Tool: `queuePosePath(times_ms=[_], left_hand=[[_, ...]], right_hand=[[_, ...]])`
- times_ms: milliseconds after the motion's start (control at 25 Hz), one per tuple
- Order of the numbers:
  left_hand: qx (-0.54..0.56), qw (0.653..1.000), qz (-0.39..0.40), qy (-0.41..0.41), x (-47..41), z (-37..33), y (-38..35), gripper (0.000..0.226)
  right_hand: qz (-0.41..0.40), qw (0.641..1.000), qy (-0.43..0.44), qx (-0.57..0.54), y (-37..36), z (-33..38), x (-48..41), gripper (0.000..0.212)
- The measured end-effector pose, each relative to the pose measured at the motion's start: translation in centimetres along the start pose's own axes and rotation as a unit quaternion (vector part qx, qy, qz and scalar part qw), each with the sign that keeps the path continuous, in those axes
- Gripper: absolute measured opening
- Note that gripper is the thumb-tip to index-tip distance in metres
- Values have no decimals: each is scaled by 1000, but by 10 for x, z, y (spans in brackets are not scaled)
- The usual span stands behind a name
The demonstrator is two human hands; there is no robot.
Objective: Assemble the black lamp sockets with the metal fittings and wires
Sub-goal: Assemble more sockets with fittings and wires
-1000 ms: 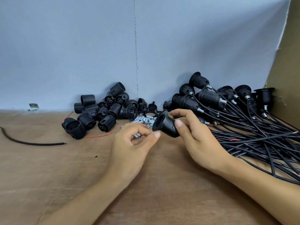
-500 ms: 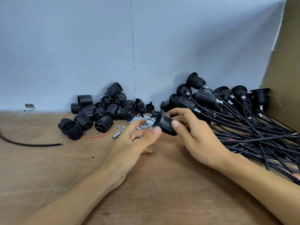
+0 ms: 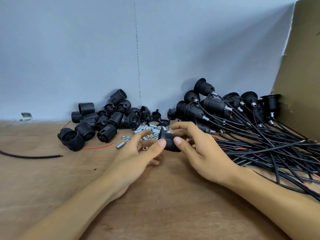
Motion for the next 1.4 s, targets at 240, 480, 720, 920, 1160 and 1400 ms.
queuePosePath(times_ms=[240, 480, 720, 920, 1160, 1400], left_hand=[[-82, 996, 31, 7, 2, 5, 0, 56], [-95, 995, 10, -11, 2, 2, -2, 19], [-104, 994, 12, -14, 3, 1, -4, 13], [-104, 994, 4, -28, 2, -2, -5, 14], [-86, 995, -41, -36, -1, -3, 1, 14], [-43, 984, -167, -40, -5, -1, 28, 16]], right_hand=[[-137, 991, -7, 7, 34, 1, -15, 19], [-336, 937, -67, 71, 115, -31, -70, 27], [-259, 890, -225, 300, 106, -65, -84, 47], [-185, 933, -55, 305, 29, -13, -82, 29], [12, 954, -103, 281, -62, -27, -85, 34], [-27, 971, -136, 197, -81, -19, -109, 45]])
Point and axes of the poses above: each hand's wrist, its own x-axis away from the middle knuckle, its own y-axis out of the back of the hand, z = x × y, the point moved 9 cm from there along -x, towards the middle knuckle, and after that the axes turned 2 degrees about z, right-handed, at the moved point
